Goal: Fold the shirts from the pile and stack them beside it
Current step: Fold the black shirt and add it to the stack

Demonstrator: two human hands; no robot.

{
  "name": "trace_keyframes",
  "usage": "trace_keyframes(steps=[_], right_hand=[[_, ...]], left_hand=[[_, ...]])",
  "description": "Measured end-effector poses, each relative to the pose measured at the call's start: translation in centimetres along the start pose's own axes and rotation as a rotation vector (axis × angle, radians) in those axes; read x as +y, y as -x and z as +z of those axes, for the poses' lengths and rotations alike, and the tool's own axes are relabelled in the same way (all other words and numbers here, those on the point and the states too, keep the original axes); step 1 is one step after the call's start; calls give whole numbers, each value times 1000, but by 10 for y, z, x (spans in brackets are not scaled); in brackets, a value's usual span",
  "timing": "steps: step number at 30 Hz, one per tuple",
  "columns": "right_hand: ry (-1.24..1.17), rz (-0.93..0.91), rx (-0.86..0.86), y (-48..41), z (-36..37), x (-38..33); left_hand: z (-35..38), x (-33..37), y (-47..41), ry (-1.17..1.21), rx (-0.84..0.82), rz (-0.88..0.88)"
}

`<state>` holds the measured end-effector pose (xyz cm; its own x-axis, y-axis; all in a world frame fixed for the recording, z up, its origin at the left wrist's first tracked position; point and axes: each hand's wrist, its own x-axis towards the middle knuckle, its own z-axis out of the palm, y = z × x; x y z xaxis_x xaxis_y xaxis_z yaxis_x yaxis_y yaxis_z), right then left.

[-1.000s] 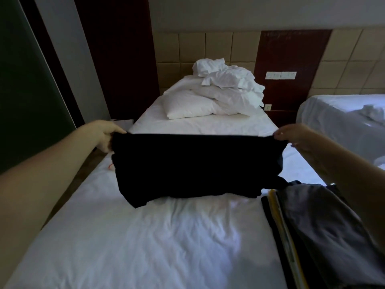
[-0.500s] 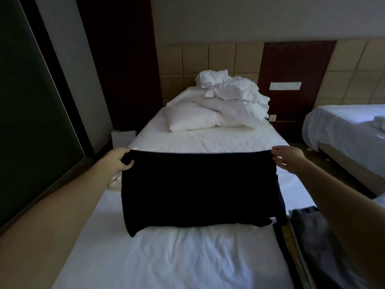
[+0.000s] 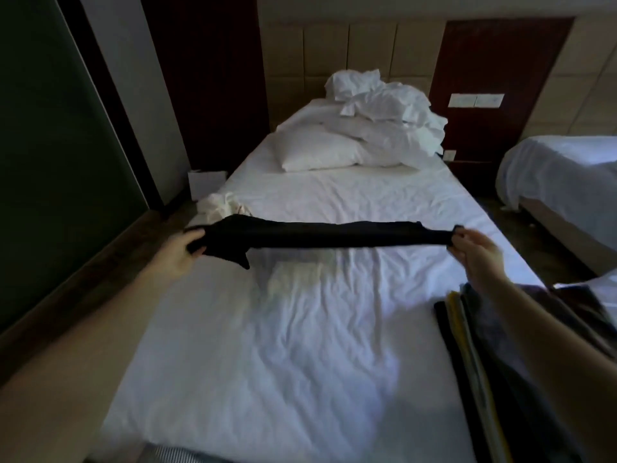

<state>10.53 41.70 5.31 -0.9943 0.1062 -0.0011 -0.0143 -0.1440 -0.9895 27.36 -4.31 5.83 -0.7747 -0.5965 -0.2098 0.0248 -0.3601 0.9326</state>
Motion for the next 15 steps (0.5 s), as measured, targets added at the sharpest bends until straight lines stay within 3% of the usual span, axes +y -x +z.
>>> trace_keyframes(steps=[5,8,15], right_hand=[[344,357,-5,59,-53,135],[423,558,-44,92,-71,174],[523,500,-65,89,-73,174]], left_hand=[[-78,-124,48,-370,76,-266],[-105,-168,76,-513,82,-409],[-116,-181,66,-468,175,-362]])
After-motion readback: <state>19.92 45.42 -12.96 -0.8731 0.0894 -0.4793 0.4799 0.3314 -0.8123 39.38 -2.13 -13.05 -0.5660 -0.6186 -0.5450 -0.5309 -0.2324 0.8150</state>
